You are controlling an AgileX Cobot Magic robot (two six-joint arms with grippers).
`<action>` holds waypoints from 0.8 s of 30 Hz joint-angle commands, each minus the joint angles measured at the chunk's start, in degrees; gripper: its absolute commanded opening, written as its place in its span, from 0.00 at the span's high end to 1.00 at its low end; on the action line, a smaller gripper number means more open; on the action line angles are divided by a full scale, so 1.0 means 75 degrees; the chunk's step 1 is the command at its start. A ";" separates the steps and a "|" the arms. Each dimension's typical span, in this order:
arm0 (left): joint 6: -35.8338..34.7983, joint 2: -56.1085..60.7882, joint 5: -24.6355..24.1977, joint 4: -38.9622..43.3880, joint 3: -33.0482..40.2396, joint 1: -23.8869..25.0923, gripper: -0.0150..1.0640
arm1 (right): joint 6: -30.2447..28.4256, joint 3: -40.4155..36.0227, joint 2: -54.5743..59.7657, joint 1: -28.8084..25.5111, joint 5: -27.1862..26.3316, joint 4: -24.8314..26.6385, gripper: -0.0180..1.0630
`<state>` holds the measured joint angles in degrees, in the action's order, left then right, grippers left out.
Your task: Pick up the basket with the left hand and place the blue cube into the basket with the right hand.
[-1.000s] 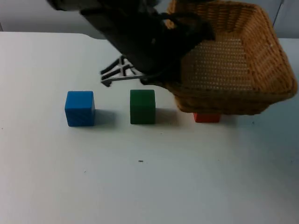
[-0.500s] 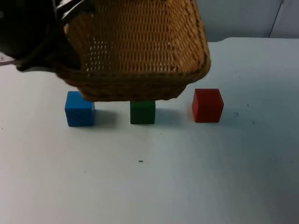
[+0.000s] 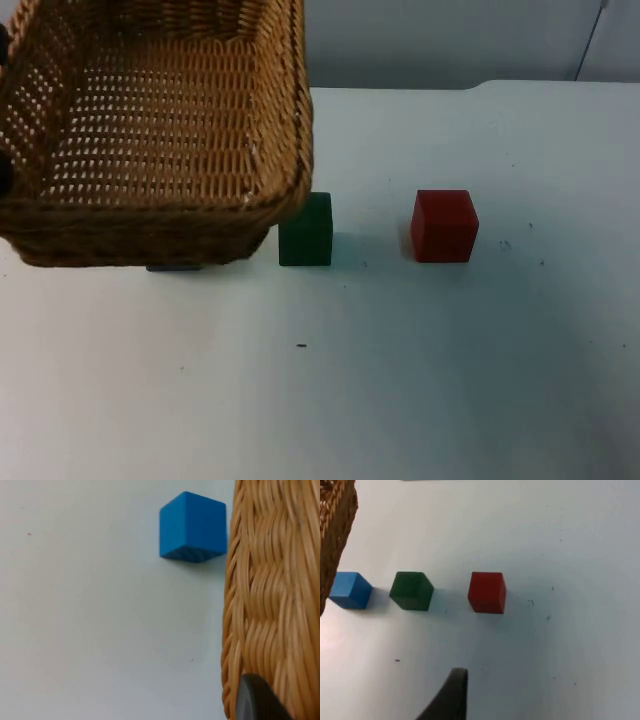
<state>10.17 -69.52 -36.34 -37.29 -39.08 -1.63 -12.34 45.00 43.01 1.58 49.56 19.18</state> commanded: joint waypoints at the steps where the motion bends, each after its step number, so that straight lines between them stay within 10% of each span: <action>1: 0.0518 0.0316 -0.0381 -0.0201 0.0209 0.0774 0.99 | -0.0651 0.0083 0.0526 -0.0065 -0.0231 0.0649 0.03; 7: 0.1049 0.0428 -0.0772 -0.0218 0.0564 0.1879 0.99 | -0.1103 0.0519 0.1416 0.0011 -0.0201 0.1077 0.03; 15: 0.1532 0.0412 -0.0856 -0.0208 0.0604 0.2104 0.99 | -0.1234 0.1957 0.3025 0.1895 -0.0931 0.0937 0.04; 24: 0.1918 0.0412 -0.1197 -0.0138 0.0604 0.2702 0.99 | -0.0716 0.4071 0.5461 0.4213 -0.1108 -0.0783 0.04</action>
<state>23.35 -67.07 -44.99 -37.10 -34.51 17.70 -18.39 73.16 81.85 31.12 41.94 16.23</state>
